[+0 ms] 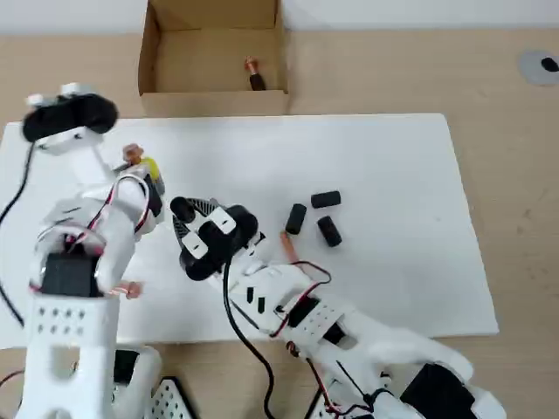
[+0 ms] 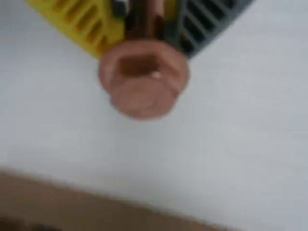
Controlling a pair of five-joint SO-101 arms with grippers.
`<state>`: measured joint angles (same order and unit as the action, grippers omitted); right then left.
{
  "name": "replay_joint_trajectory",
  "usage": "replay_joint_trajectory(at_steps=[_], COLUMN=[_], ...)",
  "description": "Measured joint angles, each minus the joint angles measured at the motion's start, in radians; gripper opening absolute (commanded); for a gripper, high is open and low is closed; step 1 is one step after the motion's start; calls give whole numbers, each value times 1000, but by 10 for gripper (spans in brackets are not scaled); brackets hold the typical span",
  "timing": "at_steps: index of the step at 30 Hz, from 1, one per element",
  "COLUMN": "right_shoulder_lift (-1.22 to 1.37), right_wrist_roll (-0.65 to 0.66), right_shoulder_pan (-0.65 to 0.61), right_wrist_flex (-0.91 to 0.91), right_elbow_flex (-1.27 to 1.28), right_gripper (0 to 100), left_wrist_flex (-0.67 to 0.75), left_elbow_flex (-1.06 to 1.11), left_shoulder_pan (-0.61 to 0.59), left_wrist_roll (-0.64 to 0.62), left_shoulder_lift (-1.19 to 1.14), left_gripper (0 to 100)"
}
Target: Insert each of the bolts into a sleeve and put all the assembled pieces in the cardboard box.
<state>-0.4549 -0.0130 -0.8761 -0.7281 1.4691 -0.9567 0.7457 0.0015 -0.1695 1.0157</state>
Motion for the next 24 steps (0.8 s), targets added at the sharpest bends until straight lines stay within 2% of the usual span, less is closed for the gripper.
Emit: replay_joint_trajectory(at_steps=[6, 15, 20, 24], right_shoulder_lift=[0, 3, 6, 6], right_wrist_roll=[-20, -31, -40, -40], right_shoulder_pan=[0, 0, 0, 0], right_wrist_flex=[0, 15, 17, 17], right_elbow_flex=[3, 3, 5, 5], right_gripper=[10, 10, 10, 10], left_wrist_flex=[0, -52, -52, -52], left_elbow_flex=[0, 97, 104, 106], left_shoulder_pan=[15, 201, 198, 144], left_wrist_roll=[-66, -35, -29, -9], left_shoulder_lift=[218, 446, 457, 457], left_gripper=[6, 6, 6, 6])
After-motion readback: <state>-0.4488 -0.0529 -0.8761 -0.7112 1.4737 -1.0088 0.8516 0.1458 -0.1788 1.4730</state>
